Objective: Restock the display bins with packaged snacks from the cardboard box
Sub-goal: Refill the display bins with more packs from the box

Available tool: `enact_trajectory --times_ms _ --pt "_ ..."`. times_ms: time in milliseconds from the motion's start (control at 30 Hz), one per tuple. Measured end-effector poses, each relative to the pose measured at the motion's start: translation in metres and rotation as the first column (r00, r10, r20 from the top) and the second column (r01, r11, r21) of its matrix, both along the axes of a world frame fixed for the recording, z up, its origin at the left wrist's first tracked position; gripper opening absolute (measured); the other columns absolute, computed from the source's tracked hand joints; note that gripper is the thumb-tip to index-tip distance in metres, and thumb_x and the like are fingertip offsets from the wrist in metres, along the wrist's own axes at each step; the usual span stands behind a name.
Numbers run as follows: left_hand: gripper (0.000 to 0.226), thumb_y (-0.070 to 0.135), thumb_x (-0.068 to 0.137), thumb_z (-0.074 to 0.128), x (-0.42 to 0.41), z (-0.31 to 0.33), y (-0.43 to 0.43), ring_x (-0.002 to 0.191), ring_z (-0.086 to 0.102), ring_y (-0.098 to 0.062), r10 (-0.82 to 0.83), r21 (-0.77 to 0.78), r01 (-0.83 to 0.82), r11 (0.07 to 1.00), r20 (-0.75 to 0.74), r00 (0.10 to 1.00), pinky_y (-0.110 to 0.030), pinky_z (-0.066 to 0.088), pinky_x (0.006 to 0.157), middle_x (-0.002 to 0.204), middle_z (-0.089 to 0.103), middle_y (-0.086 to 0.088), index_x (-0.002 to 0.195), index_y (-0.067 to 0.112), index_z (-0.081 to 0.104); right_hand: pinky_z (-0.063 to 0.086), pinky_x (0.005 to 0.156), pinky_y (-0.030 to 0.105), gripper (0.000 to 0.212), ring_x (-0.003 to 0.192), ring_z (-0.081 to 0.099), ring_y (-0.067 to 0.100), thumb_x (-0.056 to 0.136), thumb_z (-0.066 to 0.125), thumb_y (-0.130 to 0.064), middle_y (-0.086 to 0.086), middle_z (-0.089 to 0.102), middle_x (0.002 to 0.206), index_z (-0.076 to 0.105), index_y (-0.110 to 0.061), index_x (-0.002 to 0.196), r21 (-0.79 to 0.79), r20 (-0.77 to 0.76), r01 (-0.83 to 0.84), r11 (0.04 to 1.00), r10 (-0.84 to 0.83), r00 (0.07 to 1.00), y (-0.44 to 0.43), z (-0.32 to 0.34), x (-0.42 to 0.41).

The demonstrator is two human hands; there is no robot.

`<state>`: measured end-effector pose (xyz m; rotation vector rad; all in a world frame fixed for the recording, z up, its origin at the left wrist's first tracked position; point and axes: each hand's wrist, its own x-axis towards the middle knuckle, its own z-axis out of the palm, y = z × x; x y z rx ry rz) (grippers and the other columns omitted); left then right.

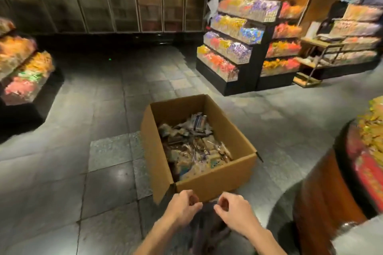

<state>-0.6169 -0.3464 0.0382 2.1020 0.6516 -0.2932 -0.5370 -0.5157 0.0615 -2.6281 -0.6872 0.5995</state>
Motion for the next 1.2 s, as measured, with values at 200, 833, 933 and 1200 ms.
enact_trajectory --times_ms 200,833,933,1200 --pt "0.016 0.031 0.096 0.064 0.094 -0.022 0.064 0.078 0.068 -0.015 0.07 -0.028 -0.071 0.997 -0.049 0.996 -0.031 0.058 0.069 0.091 0.07 -0.001 0.102 0.016 0.065 0.047 0.077 0.031 0.018 0.093 0.062 0.017 0.096 0.059 -0.037 -0.003 0.068 0.101 0.064 -0.021 0.101 -0.055 -0.04 -0.064 0.996 0.062 0.997 0.062 -0.015 0.09" --pt "0.145 0.087 0.059 0.064 0.283 -0.212 0.182 0.15 -0.017 -0.04 -0.315 0.159 0.478 0.864 -0.571 0.758 -0.064 0.005 0.117 0.162 -0.025 -0.015 0.153 0.026 -0.027 0.023 0.122 0.047 0.111 0.152 0.018 0.028 0.077 0.083 -0.044 0.007 0.011 0.167 0.012 -0.02 0.159 -0.358 -0.447 -0.392 0.848 0.213 0.869 0.184 -0.213 0.321" --pt "0.149 0.082 0.057 0.072 0.277 -0.219 0.167 0.151 -0.007 -0.04 -0.326 0.118 0.485 0.867 -0.601 0.729 -0.063 0.02 0.115 0.164 -0.012 -0.016 0.154 0.024 -0.025 0.008 0.125 0.052 0.138 0.154 -0.008 0.028 0.064 0.088 -0.051 0.003 -0.009 0.168 -0.008 -0.023 0.16 -0.347 -0.541 -0.545 0.763 0.312 0.781 0.187 -0.237 0.321" --pt "0.105 0.053 0.072 0.082 0.267 -0.232 0.14 0.14 0.035 -0.031 -0.16 0.084 0.272 0.959 -0.633 0.758 -0.047 0.04 0.11 0.15 0.035 -0.014 0.148 0.012 0.022 0.016 0.121 0.054 0.143 0.148 0.019 0.034 0.063 0.087 -0.055 0.014 0.019 0.161 -0.012 -0.015 0.158 -0.49 -0.413 -0.648 0.583 0.499 0.762 0.176 -0.245 0.308"
